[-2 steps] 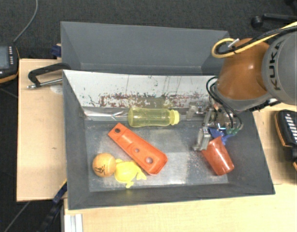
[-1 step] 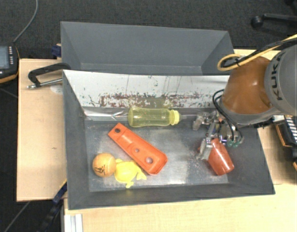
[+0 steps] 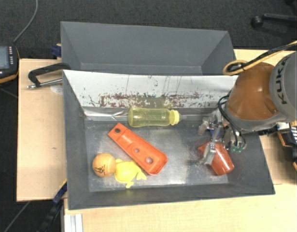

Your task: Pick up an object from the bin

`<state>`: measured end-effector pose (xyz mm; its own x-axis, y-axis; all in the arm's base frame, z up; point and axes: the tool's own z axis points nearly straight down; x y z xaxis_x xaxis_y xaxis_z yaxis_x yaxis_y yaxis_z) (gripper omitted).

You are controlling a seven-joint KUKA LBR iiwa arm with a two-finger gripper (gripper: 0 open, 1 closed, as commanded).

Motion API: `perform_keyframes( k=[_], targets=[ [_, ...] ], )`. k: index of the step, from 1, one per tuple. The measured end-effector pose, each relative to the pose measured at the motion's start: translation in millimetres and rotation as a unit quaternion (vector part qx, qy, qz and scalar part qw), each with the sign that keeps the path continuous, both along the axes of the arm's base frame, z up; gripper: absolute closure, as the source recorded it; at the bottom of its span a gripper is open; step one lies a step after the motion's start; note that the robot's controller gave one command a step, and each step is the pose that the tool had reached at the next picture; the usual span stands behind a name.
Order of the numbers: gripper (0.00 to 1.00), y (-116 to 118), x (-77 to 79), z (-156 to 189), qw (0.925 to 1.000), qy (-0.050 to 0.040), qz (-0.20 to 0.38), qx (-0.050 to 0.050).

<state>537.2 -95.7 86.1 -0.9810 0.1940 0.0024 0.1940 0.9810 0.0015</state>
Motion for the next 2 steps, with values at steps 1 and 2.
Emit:
perform_keyframes(
  k=[1, 2],
  targets=[
    [0.0, -41, -20.7, 14, 0.9978, -0.0024, 0.066, 0.001],
    [0.0, -43, -30.7, -10, 0.9997, -0.0019, -0.026, 0.001]
  ],
)
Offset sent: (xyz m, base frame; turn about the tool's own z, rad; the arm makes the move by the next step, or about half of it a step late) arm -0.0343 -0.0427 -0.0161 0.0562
